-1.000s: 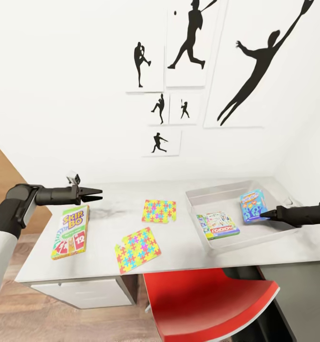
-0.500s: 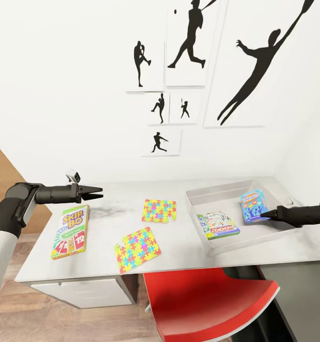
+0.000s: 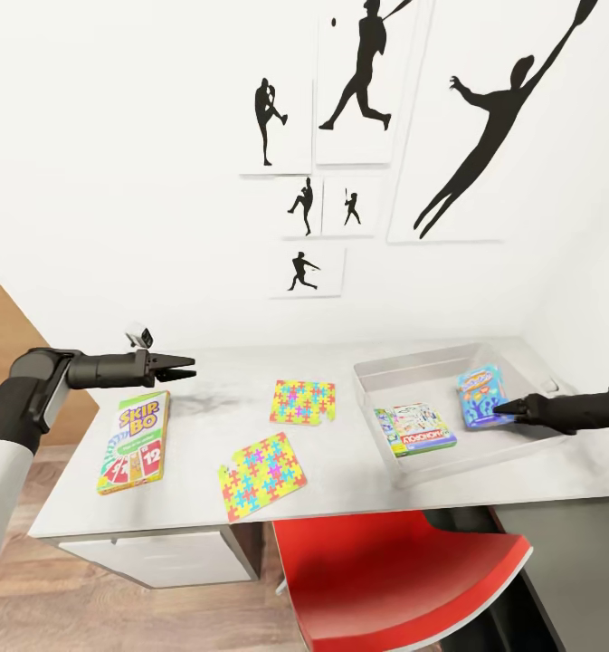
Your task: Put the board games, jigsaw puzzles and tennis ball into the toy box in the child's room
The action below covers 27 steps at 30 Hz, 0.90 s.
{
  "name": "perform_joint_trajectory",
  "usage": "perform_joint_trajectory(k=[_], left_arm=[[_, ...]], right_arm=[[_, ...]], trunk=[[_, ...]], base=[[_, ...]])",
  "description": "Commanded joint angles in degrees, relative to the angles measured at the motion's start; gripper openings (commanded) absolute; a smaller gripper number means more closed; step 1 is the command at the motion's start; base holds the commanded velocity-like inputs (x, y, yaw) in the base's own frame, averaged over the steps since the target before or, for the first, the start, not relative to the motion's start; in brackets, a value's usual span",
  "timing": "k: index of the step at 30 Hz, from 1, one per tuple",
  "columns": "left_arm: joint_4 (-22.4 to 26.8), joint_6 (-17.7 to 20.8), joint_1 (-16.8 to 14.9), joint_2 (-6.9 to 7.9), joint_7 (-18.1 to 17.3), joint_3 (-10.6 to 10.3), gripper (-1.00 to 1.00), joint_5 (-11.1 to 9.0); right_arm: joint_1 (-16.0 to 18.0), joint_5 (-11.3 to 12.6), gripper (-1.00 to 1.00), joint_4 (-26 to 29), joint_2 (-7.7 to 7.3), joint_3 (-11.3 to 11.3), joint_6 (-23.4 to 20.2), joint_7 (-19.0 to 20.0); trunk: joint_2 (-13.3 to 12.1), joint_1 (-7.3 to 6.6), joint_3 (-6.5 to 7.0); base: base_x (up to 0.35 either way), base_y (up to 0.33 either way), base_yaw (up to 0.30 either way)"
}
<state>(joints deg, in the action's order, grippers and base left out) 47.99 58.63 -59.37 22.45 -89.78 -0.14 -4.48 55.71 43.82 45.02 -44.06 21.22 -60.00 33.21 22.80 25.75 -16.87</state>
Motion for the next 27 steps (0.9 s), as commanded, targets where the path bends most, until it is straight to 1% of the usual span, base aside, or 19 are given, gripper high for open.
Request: perform_joint_trajectory(k=[1, 15, 19, 22, 25, 27], left_arm=[[0.0, 0.6, 0.0, 0.00, -0.2, 0.0, 1.00, 0.0], [0.0, 0.6, -0.1, 0.14, -0.2, 0.0, 1.00, 0.0], [0.0, 0.6, -0.1, 0.14, -0.2, 0.0, 1.00, 0.0], [0.0, 0.6, 0.0, 0.17, -0.2, 0.0, 1.00, 0.0], [0.0, 0.6, 0.0, 0.21, -0.2, 0.0, 1.00, 0.0], [0.0, 0.6, 0.0, 0.22, -0.2, 0.0, 1.00, 0.0]], right_arm=[[0.1, -0.4, 1.00, 0.0, -0.09, 0.2, 0.0, 0.5], [0.2, -0.4, 1.00, 0.0, -0.37, -0.2, 0.0, 0.5], [0.2, -0.3, 1.00, 0.0, -0.86, -0.4, 0.0, 0.6], [0.2, 0.0, 1.00, 0.0, -1.50, -0.5, 0.0, 0.7], [0.2, 0.2, 1.00, 0.1, -1.92, -1.1, 0.0, 0.9], [0.2, 0.4, 1.00, 0.3, -2.20, -2.0, 0.0, 1.0]], trunk=[[0.1, 0.04, -0.11], [0.1, 0.04, -0.11], [0.1, 0.04, -0.10], [0.1, 0.04, 0.05], [0.1, 0.04, 0.28], [0.1, 0.04, 0.45]], base=[[0.000, 0.000, 0.000], [0.000, 0.000, 0.000], [0.000, 0.000, 0.000], [0.000, 0.000, 0.000], [0.000, 0.000, 0.000], [0.000, 0.000, 0.000]])
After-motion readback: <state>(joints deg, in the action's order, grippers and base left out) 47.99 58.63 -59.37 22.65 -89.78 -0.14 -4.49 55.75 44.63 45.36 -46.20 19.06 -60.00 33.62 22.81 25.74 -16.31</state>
